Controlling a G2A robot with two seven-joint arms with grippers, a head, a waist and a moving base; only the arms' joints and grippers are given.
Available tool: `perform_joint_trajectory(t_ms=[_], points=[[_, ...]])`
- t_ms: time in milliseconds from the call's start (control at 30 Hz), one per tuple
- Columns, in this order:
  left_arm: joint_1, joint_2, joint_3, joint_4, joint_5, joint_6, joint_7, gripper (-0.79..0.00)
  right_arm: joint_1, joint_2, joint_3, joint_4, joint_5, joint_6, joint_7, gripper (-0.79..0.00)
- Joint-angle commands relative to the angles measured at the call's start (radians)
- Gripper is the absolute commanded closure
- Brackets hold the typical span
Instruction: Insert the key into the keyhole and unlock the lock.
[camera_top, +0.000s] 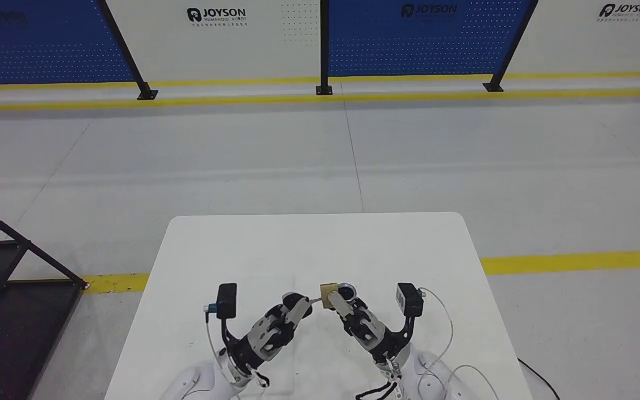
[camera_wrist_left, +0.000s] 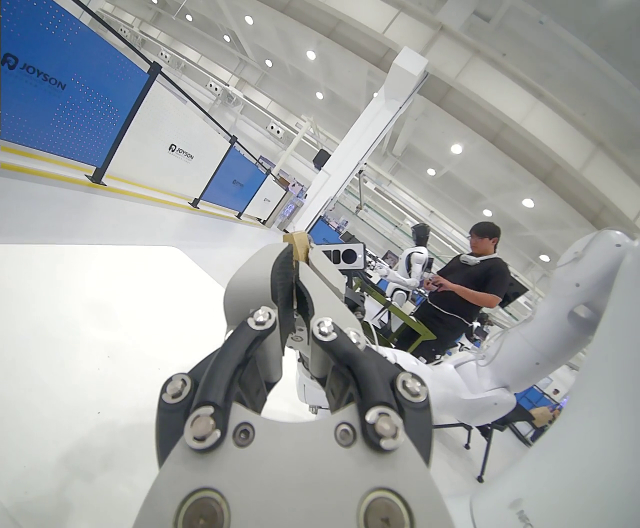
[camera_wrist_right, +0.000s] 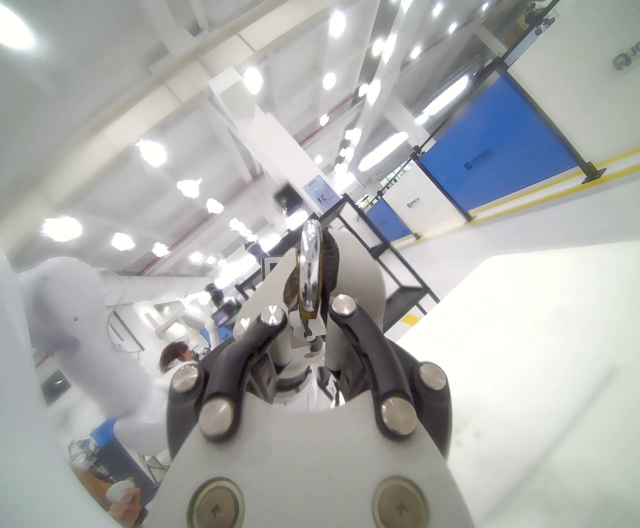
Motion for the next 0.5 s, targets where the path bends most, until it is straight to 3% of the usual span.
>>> perform_joint_trajectory(t_ms=[0, 467], points=[[-0.002, 0.000, 0.002, 0.002, -0.006, -0.002, -0.001, 0.000, 0.000, 0.000, 0.000, 0.000, 0.000, 0.000, 0.000, 0.000], [-0.008, 0.009, -0.019, 0.008, -0.063, -0.032, -0.036, 0.000, -0.001, 0.000, 0.010, -0.019, 0.016, 0.020, 0.052, 0.000]])
